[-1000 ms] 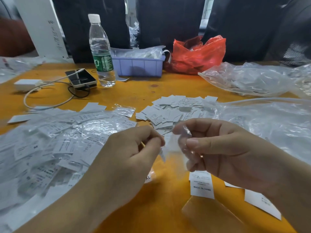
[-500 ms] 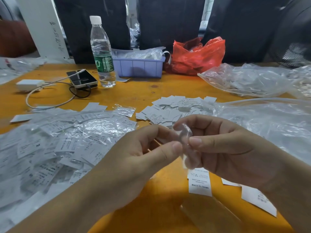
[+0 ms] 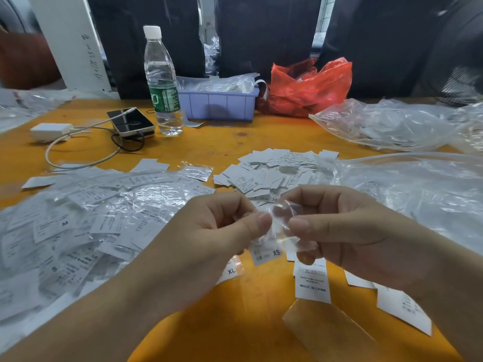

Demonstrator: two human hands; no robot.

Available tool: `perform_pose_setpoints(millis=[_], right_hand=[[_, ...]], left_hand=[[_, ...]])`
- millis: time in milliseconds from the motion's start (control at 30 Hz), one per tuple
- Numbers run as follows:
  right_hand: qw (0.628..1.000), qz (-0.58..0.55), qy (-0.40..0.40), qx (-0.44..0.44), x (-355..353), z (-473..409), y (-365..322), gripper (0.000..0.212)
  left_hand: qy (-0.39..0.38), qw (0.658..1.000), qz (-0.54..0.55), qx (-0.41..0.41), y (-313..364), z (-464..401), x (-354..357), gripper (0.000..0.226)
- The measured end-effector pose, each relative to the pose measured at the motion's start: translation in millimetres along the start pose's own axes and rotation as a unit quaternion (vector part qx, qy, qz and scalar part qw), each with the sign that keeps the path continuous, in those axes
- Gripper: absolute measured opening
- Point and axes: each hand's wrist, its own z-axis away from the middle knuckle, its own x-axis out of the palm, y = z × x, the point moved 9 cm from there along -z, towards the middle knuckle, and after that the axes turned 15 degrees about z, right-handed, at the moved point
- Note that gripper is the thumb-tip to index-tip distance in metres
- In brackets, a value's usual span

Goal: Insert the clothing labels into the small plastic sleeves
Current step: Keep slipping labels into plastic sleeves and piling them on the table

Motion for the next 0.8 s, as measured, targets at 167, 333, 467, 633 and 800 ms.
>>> perform_pose_setpoints(millis=[167,333,467,633,800], right_hand=[[1.000,0.026,-0.008,0.005,2.7,1.8,-0.4,0.006],[0.999,0.032,0.003,0.001,-0.1,2.4,-2.0,0.015],[0.999,0.044,-0.028,-0.004,6.8,2.9,-2.5,0.017],[0.997,0.078,-0.004,-0.009,4.7,1.9,-2.7,0.014],[0.997,0.049,0.064,-0.020,-12.3,3.4,-7.2,0.015]], left_hand=[[0.002,1.000,-0.024,0.013,1.2,0.3,0.5,0.034],[0.027,0.999,-0.009,0.024,1.9,-1.8,-7.8,0.019],[0.022,0.999,-0.027,0.038,4.8,0.0,-4.2,0.018],[0.019,0.998,-0.033,0.055,7.9,1.5,-1.7,0.031],[0.105,0.991,-0.035,0.080,16.7,2.7,-21.5,0.016]])
